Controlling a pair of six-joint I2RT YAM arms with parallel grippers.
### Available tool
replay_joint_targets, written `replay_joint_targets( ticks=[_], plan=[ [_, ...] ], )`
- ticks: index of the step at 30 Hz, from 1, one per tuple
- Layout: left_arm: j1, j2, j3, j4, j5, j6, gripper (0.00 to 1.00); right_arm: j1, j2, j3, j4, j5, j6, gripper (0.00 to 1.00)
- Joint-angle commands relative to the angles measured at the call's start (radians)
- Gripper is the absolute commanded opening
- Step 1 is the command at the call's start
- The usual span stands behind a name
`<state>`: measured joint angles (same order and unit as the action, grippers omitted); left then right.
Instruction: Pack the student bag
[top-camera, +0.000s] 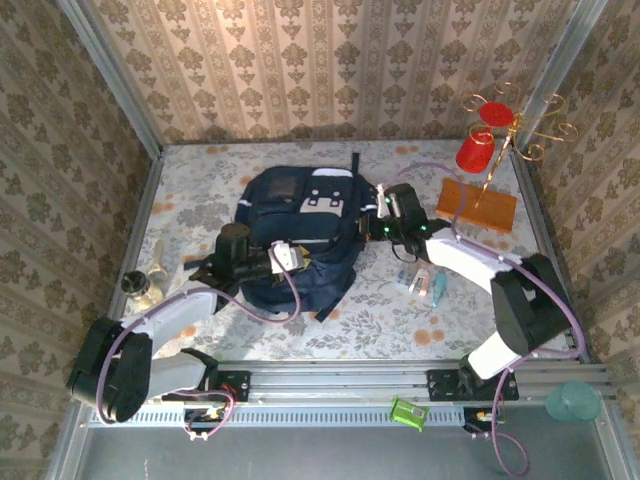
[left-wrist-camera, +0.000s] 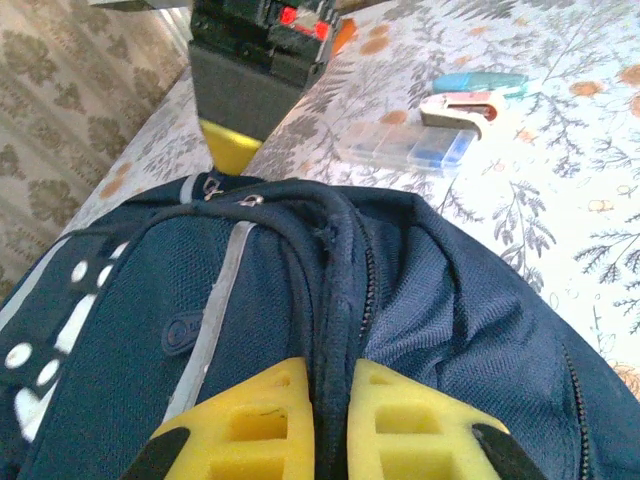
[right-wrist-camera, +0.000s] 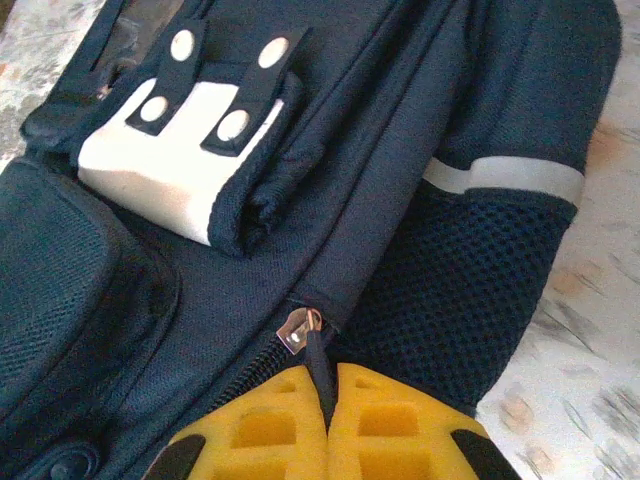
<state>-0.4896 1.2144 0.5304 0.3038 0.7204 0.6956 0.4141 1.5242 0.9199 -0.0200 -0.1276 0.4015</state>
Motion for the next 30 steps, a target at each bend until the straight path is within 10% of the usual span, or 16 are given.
replay_joint_targets(
  ticks=[1,10,21,30],
  plan=[
    [0.025,0.037,0.065,-0.028,0.001,0.019,0.07,-0.075,-0.100,-0.106,0.007,0.237,0.054,0.00],
    [0.131,0.086,0.142,-0.174,-0.175,0.047,0.16,0.057,-0.252,-0.267,0.099,0.219,0.107,0.00],
    [0.217,0.059,0.148,-0.217,-0.349,-0.068,0.57,0.216,-0.252,-0.326,0.177,0.369,0.128,0.01],
    [0.194,-0.069,0.060,-0.061,-0.334,-0.378,0.77,0.164,-0.310,-0.283,0.009,0.382,0.021,0.40]
  ],
)
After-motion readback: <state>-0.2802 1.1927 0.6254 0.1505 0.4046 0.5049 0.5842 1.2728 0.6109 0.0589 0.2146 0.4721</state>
